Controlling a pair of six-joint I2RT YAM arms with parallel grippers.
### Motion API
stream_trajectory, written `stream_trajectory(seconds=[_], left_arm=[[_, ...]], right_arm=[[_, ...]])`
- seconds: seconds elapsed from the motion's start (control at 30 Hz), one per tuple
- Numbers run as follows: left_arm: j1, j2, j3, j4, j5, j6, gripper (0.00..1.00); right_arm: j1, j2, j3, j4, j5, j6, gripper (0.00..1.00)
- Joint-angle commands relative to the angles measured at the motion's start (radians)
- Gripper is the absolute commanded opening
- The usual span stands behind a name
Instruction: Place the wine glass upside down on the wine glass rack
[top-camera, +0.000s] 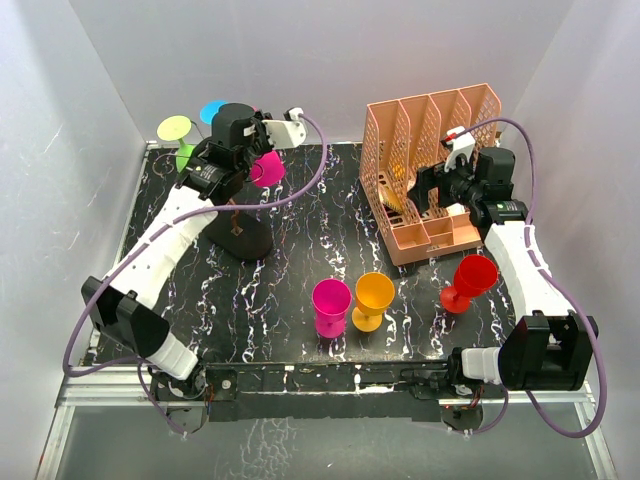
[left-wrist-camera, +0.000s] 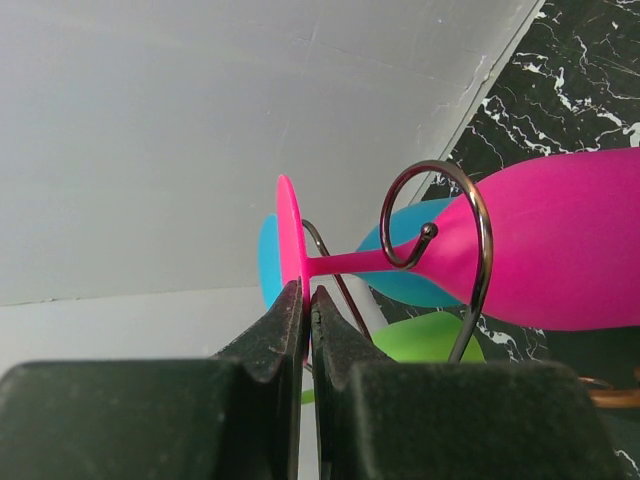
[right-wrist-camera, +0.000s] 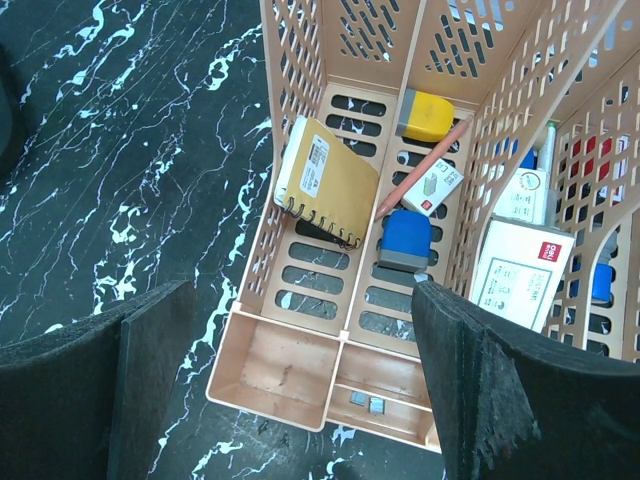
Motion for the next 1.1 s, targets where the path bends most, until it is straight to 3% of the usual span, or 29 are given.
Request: stream_trajectory(seconds=[0.0, 1.07], left_arm=[[-0.004, -0.079, 0.004, -0.023, 0.019, -0.01, 0.0], [-0.011, -0.095, 0.091, -0.201, 0.197, 0.015, 0.0]], right_arm=[[-0.014, -0.029, -0.005, 0.069, -0.011, 0.002, 0.98], [-0.058, -0.009, -0.022, 0.085, -0.031, 0.012, 0.98]])
